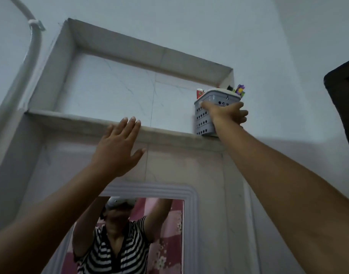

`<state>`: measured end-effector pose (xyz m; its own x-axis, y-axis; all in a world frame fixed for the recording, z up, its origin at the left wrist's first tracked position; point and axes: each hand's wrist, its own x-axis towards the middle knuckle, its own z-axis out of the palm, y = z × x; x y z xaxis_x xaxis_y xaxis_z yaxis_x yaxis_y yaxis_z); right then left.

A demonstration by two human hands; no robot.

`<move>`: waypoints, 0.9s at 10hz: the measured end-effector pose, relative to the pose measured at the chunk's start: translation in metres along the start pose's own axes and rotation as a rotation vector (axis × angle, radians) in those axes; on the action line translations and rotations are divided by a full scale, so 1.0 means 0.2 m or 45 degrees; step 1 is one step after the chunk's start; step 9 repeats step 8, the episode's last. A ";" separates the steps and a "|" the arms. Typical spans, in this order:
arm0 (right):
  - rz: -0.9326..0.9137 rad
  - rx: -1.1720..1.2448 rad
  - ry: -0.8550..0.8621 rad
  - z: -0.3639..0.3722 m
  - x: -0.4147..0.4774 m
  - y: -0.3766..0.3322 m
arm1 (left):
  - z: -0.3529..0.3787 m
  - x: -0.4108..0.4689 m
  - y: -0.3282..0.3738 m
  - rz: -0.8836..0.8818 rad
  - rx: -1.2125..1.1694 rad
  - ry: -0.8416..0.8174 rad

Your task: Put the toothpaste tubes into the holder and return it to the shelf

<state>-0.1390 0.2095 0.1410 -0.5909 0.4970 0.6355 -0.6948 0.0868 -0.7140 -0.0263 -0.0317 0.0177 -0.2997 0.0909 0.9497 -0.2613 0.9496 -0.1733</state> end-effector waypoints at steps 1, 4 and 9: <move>-0.049 -0.063 0.020 0.07 0.05 0.02 | 0.02 0.01 -0.01 0.015 -0.024 0.036; -0.199 -0.076 0.065 0.19 0.06 0.12 | 0.00 0.02 0.00 0.007 -0.032 -0.011; -0.729 -0.245 -0.256 0.01 -0.07 0.31 | -0.15 -0.11 0.05 0.011 -0.114 -0.098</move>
